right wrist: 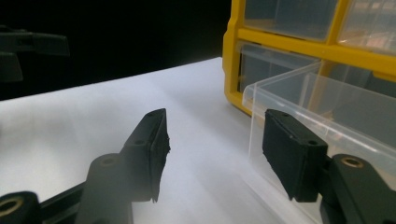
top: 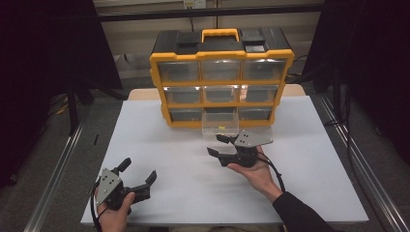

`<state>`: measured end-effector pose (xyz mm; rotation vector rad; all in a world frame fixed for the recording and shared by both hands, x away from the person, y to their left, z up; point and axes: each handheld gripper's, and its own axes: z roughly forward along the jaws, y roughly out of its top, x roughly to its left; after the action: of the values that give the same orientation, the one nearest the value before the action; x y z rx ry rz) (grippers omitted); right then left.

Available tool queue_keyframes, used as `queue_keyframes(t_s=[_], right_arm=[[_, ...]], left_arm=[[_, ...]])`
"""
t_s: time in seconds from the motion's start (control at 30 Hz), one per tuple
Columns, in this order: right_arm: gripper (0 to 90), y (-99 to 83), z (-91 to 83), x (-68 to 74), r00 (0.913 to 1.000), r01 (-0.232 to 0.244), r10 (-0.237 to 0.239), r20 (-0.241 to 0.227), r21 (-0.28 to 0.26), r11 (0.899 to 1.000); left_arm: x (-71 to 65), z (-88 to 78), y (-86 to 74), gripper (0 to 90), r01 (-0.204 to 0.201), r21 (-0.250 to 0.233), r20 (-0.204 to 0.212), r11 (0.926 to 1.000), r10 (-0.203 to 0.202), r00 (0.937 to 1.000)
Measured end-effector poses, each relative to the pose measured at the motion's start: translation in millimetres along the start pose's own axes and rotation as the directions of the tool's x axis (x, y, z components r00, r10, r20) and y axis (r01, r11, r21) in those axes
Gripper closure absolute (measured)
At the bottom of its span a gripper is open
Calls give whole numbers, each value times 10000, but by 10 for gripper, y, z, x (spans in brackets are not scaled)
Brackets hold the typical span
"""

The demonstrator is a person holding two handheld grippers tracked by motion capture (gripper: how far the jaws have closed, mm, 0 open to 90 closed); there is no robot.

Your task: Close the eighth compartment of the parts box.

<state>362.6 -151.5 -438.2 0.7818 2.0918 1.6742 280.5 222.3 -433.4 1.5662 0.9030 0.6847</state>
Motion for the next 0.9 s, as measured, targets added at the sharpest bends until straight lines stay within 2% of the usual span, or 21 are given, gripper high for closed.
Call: queue_keyframes(t_s=[0.13, 0.2, 0.3, 0.5, 0.73, 0.8, 0.9], right_arm=[[485, -35, 23, -7, 10000, -54, 55, -67, 134, 9999], [555, -51, 35, -12, 9998, -37, 41, -191, 225, 9997], [606, -64, 49, -13, 9996, -45, 53, -281, 252, 9997], [700, -78, 59, -38, 9995, 99, -87, -296, 390, 9992], [866, -126, 96, -67, 9993, 163, -145, -347, 514, 9985], [899, -135, 107, -82, 9992, 64, -44, -399, 506, 9987], [900, -154, 126, -106, 9993, 29, -7, -380, 584, 9983]], left_arm=[[4, -4, 3, 31, -52, 17, 1, 10000, 52, 10000], [3, -4, 3, 31, -63, 19, 14, 10000, 63, 10000], [4, -4, 4, 31, -63, 34, 11, 10000, 63, 10000], [1, 0, 3, 31, -36, 2, -17, 10000, 36, 10000], [3, 1, 2, 31, -26, 0, -8, 10000, 26, 10000], [2, 1, 2, 31, -1, -15, -10, 10000, 1, 10000], [2, 0, 3, 31, 0, -13, -7, 10000, 0, 10000]])
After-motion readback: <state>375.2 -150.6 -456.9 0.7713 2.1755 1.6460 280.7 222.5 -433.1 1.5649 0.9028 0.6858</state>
